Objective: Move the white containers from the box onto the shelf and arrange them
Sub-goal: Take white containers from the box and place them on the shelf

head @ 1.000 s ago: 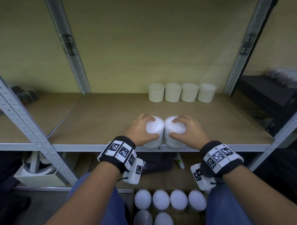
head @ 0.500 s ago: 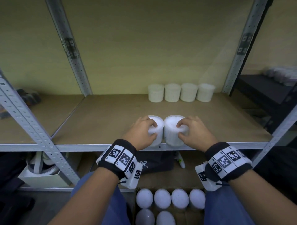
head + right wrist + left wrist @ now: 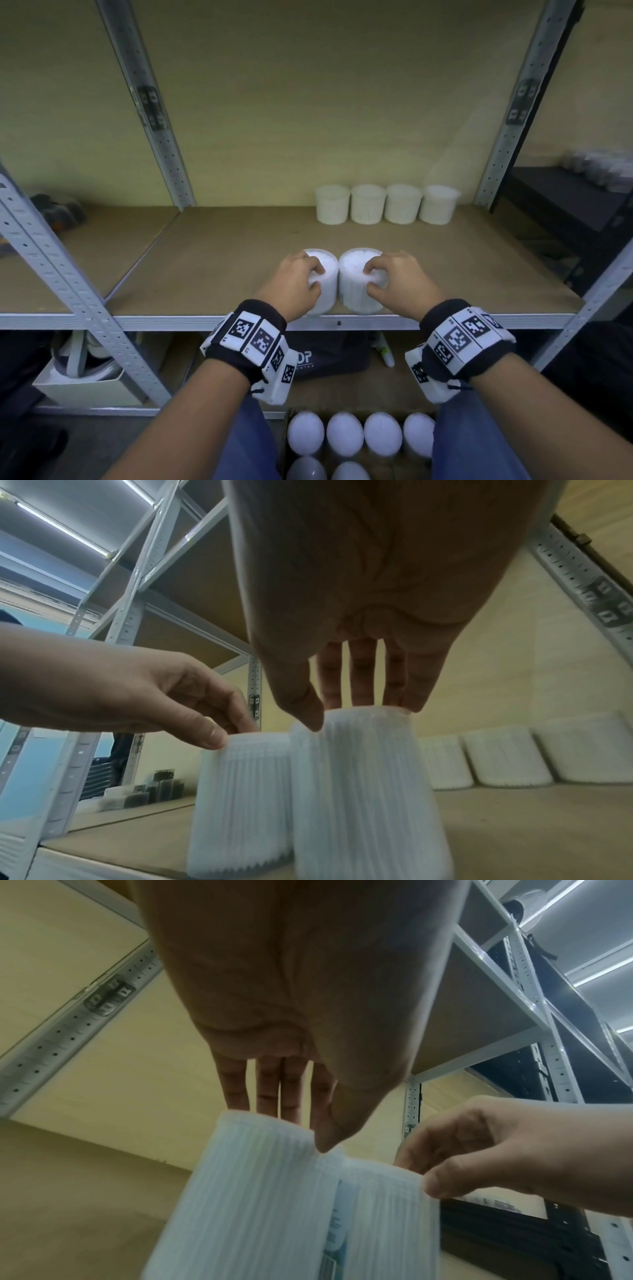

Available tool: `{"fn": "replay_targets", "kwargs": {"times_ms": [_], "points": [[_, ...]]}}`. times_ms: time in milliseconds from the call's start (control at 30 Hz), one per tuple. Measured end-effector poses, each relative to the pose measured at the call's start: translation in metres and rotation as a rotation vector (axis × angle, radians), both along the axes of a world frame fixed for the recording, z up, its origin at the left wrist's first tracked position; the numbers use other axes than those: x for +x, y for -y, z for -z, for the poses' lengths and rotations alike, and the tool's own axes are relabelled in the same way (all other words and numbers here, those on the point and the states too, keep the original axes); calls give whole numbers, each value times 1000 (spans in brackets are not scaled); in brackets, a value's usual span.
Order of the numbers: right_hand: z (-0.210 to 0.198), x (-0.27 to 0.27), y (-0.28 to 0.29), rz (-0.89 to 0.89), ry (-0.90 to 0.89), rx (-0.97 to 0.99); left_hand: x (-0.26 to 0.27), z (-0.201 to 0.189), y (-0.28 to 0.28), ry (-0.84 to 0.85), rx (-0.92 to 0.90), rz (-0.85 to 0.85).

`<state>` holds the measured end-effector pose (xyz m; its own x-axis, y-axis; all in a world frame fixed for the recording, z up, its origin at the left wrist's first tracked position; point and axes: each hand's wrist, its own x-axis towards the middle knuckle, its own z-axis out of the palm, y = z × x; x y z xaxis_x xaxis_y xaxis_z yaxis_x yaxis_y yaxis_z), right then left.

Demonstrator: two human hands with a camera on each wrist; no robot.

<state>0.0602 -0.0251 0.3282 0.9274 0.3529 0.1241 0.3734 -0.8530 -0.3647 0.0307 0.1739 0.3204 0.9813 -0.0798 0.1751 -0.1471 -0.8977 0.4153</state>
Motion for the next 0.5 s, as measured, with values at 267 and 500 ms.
{"fn": "replay_targets", "kwargs": {"times_ms": [267,500], "points": [[-1,33,-38,-53,-23,-12,25,-2,-34,-48,-15,-82],[3,67,-76,-91,-12,-47,52,-1,-64,-47,-22,-143]]}}
